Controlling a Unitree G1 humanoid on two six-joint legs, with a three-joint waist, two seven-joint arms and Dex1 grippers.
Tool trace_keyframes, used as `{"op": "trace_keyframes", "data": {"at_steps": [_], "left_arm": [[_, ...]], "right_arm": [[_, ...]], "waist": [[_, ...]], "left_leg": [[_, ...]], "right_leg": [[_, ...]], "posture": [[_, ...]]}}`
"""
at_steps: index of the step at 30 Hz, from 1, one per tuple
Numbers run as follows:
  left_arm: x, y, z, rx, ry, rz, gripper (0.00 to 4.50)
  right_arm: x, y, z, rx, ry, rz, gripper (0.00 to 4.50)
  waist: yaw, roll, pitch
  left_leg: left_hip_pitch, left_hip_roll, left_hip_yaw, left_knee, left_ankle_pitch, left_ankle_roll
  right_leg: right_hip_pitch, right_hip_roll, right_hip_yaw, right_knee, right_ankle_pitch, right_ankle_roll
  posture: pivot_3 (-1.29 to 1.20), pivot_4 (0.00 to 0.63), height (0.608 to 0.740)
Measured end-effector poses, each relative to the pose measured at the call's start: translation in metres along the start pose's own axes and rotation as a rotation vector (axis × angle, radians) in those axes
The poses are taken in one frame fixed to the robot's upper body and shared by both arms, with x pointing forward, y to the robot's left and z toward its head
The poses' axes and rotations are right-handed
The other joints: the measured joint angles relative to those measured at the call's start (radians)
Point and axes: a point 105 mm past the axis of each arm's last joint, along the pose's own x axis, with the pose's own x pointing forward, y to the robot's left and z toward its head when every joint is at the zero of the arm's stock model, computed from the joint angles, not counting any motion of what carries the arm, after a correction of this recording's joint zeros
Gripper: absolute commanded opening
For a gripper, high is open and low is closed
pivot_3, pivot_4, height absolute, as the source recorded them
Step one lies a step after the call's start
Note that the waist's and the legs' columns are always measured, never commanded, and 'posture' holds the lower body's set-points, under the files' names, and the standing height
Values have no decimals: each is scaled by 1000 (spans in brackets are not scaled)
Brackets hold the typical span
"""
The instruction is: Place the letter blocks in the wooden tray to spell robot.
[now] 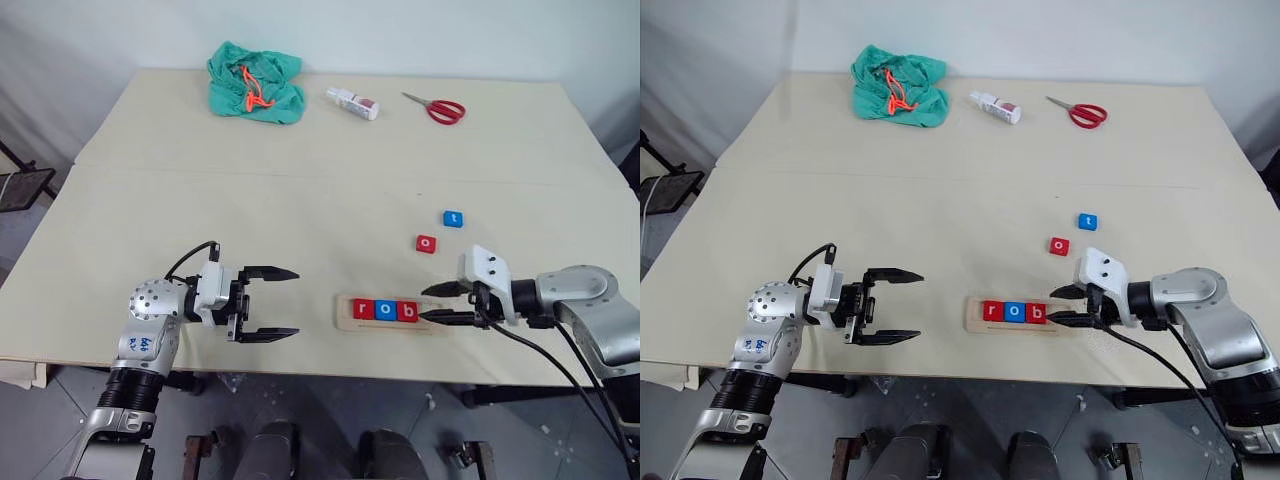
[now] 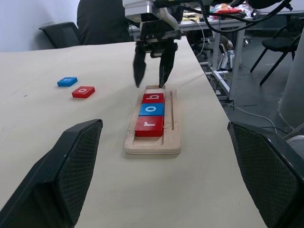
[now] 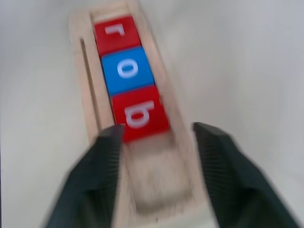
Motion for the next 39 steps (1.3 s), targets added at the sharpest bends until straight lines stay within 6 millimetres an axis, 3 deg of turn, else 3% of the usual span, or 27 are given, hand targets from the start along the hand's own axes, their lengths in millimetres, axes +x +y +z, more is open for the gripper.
{"op": "trace_keyframes", "data": {"at_steps": [3,4,39], "left_arm": [[0,0,0,0,0,0,4500],[0,0,0,0,0,-1,4500],[-5,-2,-2,-7,22,23,4500]], "right_arm": [[1,3,-6,10,17,3,77],[1,3,-8,11,23,3,14],[32,10,6,-11,-46,57,14]], "waist": [[0,0,0],[0,0,0],[0,0,0]], "left_leg": [[0,0,0,0,0,0],[0,0,0,0,0,0],[0,0,0,0,0,0]], "right_leg": [[0,0,0,0,0,0],[0,0,0,0,0,0],[0,0,0,0,0,0]], "posture": [[0,150,740],[0,150,740],[0,150,740]]}}
